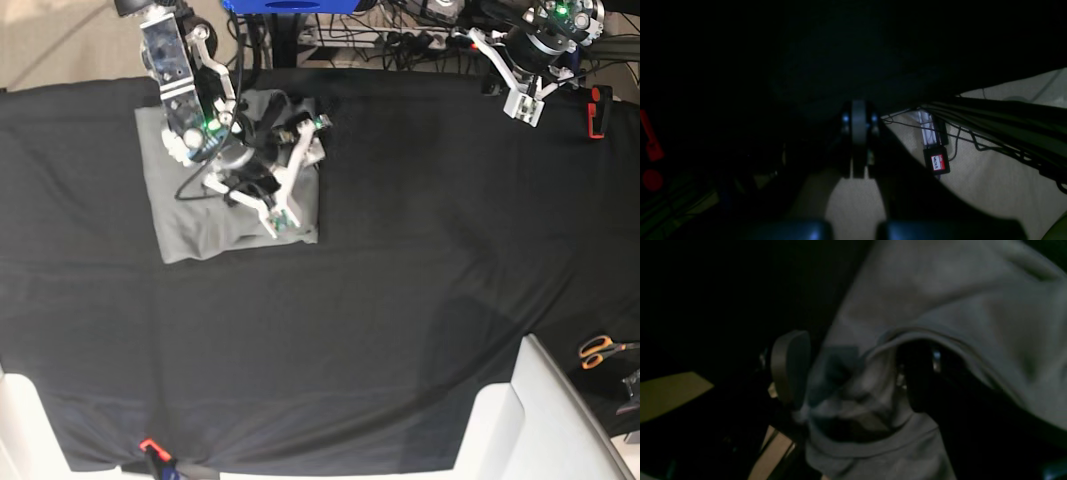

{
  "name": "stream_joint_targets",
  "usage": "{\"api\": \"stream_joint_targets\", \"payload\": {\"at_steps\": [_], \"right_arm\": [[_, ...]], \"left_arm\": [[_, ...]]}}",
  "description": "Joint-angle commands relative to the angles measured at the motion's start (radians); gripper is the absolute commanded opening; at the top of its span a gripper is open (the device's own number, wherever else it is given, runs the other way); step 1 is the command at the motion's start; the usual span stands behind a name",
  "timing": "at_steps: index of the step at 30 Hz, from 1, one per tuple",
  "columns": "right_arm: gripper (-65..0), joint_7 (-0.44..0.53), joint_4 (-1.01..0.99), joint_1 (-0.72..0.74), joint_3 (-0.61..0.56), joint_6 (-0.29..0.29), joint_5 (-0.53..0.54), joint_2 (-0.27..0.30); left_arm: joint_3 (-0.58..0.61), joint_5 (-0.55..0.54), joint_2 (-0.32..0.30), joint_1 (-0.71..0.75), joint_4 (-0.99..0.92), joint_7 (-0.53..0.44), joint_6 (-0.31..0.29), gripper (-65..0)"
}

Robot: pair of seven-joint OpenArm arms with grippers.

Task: Fold the T-shirt properly
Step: 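Fold the held end over the shirt toward the left gripper's side, then release the folded end and withdraw the right gripper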

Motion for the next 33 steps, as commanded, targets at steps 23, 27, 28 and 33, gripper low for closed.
{"api": "stream_joint_targets", "payload": {"at_steps": [23, 27, 28, 33], "right_arm": [[-55.8, -0.026, 0.29, -0.089, 0.129, 0.103, 0.187, 0.225], [-63.6, -0.032, 0.195, -0.109, 0.126, 0.103, 0.192, 0.227], [-63.9, -0.031, 0.172, -0.111, 0.126, 0.103, 0.192, 0.227], [-64.5, 0.078, 0.162, -0.149, 0.147, 0.094, 0.189, 0.236]], "left_arm": [[0.0, -0.003, -0.007, -0.008, 0.001, -0.012, -0.002, -65.0], [0.003, -0.005, 0.0, -0.034, 0.0, -0.007, -0.002, -65.0], [0.003, -0.009, 0.001, -0.034, 0.001, -0.007, -0.002, -65.0], [0.119, -0.095, 0.003, -0.044, 0.024, 0.007, -0.006, -65.0]]}}
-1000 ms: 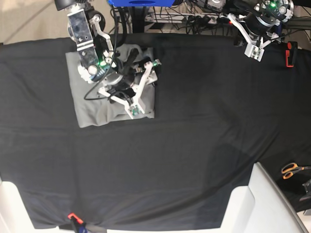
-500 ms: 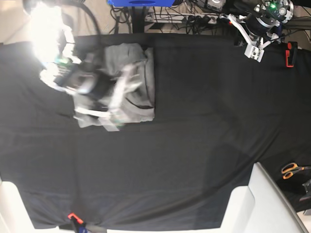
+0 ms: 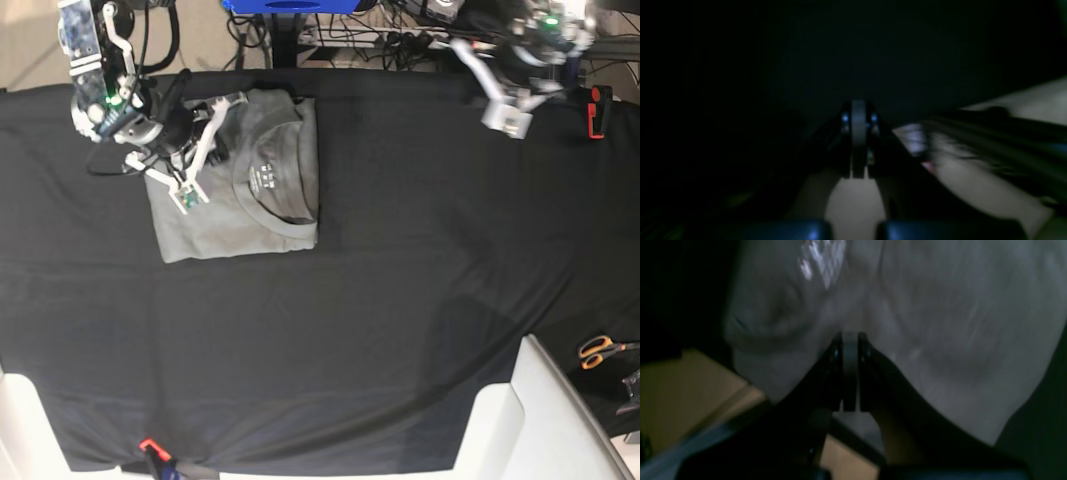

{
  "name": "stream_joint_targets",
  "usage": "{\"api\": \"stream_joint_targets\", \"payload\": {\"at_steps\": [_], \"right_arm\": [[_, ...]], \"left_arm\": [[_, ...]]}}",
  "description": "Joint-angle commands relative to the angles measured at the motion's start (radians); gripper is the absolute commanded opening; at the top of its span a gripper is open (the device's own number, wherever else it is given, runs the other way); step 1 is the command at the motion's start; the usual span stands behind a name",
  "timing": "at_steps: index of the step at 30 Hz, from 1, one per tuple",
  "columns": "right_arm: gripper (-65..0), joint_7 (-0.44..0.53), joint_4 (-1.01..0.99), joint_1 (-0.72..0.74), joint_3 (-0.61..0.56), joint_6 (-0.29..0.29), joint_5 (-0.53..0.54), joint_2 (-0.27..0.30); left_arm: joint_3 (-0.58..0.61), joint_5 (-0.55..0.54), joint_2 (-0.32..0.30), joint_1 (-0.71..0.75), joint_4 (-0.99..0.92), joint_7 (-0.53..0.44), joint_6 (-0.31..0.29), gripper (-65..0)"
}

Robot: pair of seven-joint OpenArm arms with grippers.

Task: Fold the T-shirt properly
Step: 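Release the folded end and withdraw the right gripper, then grasp the folded shirt's edge with the left gripper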

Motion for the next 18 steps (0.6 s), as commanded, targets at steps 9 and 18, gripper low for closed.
{"api": "stream_joint_targets", "payload": {"at_steps": [9, 18], "right_arm": [[-64.5, 0.033, 0.07, -0.066, 0.238, 0.008, 0.005, 0.008], [-64.8, 0.038, 0.067, -0.092, 0.293, 0.01, 0.005, 0.08]], "left_arm": [[0.054, -0.703, -0.01, -0.166, -0.129, 0.167, -0.006, -57.1], [0.201, -0.755, -0.001, -0.321, -0.336, 0.159, -0.112, -15.6]]}}
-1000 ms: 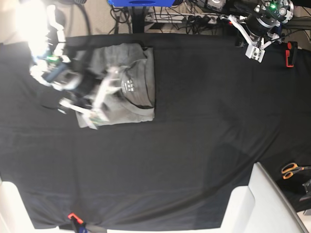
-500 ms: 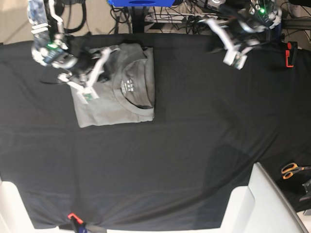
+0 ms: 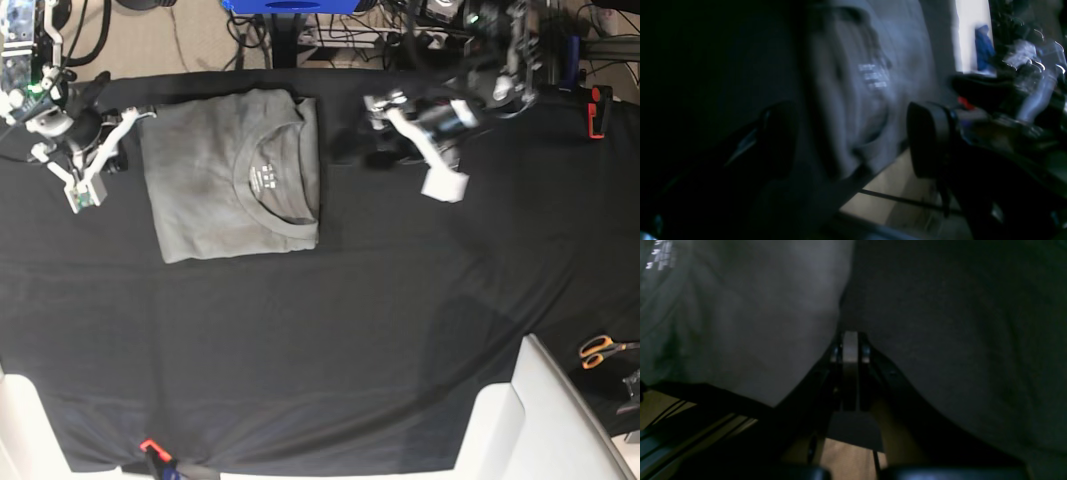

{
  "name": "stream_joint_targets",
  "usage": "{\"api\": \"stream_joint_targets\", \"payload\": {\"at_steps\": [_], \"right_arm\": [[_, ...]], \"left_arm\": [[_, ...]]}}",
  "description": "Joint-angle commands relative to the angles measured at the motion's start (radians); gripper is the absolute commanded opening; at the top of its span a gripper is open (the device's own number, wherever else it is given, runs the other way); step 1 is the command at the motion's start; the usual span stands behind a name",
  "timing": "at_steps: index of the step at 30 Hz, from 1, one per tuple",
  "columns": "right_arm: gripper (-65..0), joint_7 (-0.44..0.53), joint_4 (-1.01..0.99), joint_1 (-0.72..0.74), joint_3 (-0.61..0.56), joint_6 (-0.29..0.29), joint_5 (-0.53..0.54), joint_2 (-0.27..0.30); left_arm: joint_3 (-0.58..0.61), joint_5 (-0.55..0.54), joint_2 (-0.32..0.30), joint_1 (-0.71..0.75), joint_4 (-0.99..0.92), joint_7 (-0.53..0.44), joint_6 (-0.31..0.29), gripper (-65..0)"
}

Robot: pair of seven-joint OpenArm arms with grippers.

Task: Fold the T-shirt properly
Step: 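Grasp the folded shirt's edge with the left gripper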

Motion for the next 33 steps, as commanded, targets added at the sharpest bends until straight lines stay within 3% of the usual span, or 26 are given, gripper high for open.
{"api": "stream_joint_targets", "payload": {"at_steps": [1, 4, 11, 17, 23, 29, 33], "right_arm": [[-64.8, 0.02, 0.013, 0.0, 0.003, 0.001, 0.009, 0.007], [-64.8, 0.022, 0.012, -0.011, 0.003, 0.001, 0.009, 0.018], [-64.8, 0.022, 0.01, -0.011, 0.005, 0.001, 0.009, 0.019], [-64.8, 0.022, 0.01, -0.011, 0.005, 0.001, 0.009, 0.019], [-64.8, 0.022, 0.01, -0.011, 0.006, 0.001, 0.009, 0.019], [-64.8, 0.022, 0.01, -0.011, 0.057, 0.001, 0.012, 0.013], [-64.8, 0.022, 0.01, -0.011, 0.082, 0.001, 0.012, 0.013]], "left_arm": [[0.001, -0.018, 0.002, -0.016, -0.015, -0.01, -0.034, -15.6], [0.002, 0.004, 0.023, -0.057, -0.106, -0.01, -0.034, -15.6], [-0.005, 0.171, 0.096, -0.103, -0.235, -0.013, -0.034, -15.6], [0.002, 0.234, 0.105, -0.137, -0.253, -0.013, -0.034, -15.8], [0.004, 0.307, 0.125, -0.246, -0.404, -0.011, -0.034, -15.8], [0.007, 0.33, 0.14, -0.327, -0.525, -0.011, -0.034, -16.0], [0.103, 0.326, 0.14, -0.352, -0.543, -0.011, -0.034, -16.5]]}}
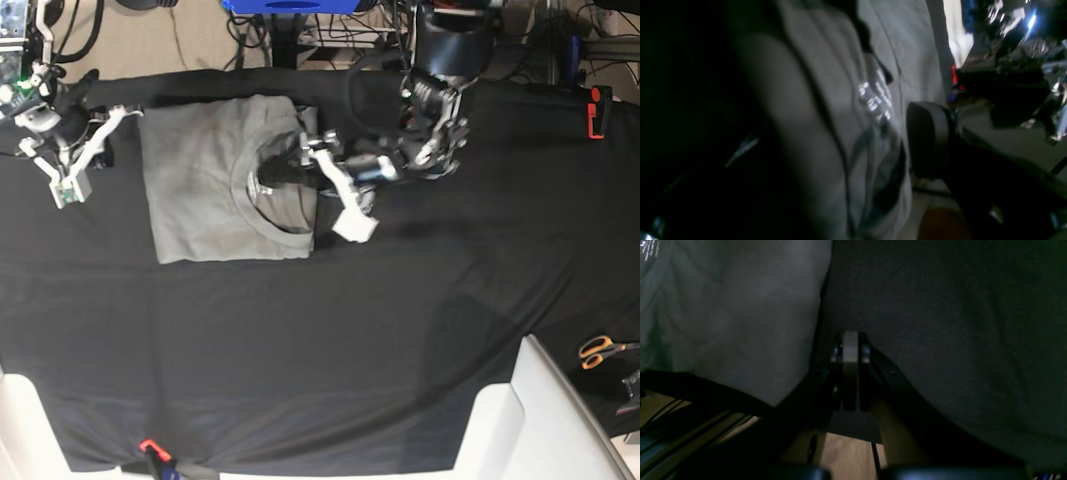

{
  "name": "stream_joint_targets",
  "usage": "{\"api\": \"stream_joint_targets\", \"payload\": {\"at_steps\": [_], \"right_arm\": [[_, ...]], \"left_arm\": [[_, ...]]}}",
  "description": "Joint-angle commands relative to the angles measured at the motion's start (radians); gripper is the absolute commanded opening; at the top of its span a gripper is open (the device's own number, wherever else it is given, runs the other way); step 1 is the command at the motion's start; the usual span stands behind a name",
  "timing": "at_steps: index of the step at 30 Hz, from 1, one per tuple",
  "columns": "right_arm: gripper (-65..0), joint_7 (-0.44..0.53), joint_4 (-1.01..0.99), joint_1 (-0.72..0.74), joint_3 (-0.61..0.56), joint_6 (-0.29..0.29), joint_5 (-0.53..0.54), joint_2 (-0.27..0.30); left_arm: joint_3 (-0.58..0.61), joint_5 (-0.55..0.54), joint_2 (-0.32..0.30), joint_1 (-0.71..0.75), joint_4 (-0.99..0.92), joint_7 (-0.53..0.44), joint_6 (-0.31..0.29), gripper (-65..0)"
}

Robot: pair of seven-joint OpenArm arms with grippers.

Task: Fold the T-shirt properly
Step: 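Grasp the folded shirt's edge with the left gripper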

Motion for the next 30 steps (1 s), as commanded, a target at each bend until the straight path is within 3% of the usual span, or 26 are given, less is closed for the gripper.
{"api": "stream_joint_targets", "payload": {"at_steps": [1, 12, 14, 22, 26, 30], "right_arm": [[-64.8, 0.018, 0.015, 0.002, 0.014, 0.002, 0.009, 0.011], [-64.8, 0.018, 0.013, 0.002, 0.014, 0.002, 0.009, 0.013], [-64.8, 0.018, 0.013, 0.002, 0.014, 0.002, 0.009, 0.013], [-64.8, 0.02, 0.013, 0.002, 0.014, 0.002, 0.009, 0.013], [-64.8, 0.02, 0.013, 0.004, 0.014, 0.002, 0.009, 0.013], [-64.8, 0.02, 0.013, 0.007, 0.014, 0.002, 0.009, 0.013]], "left_arm": [[0.017, 0.05, 0.004, 0.0, -0.004, 0.041, 0.032, -16.5], [0.046, 0.053, 0.004, -0.015, -0.01, 0.041, 0.032, -18.4], [0.045, 0.053, 0.004, -0.017, -0.03, 0.041, 0.032, -24.4], [0.043, 0.049, 0.004, -0.078, -0.177, 0.04, 0.032, -65.0], [0.05, 0.053, 0.004, -0.095, -0.177, 0.05, 0.032, -65.0], [0.143, 0.047, -0.004, -0.101, -0.153, 0.086, 0.032, -65.0]]}}
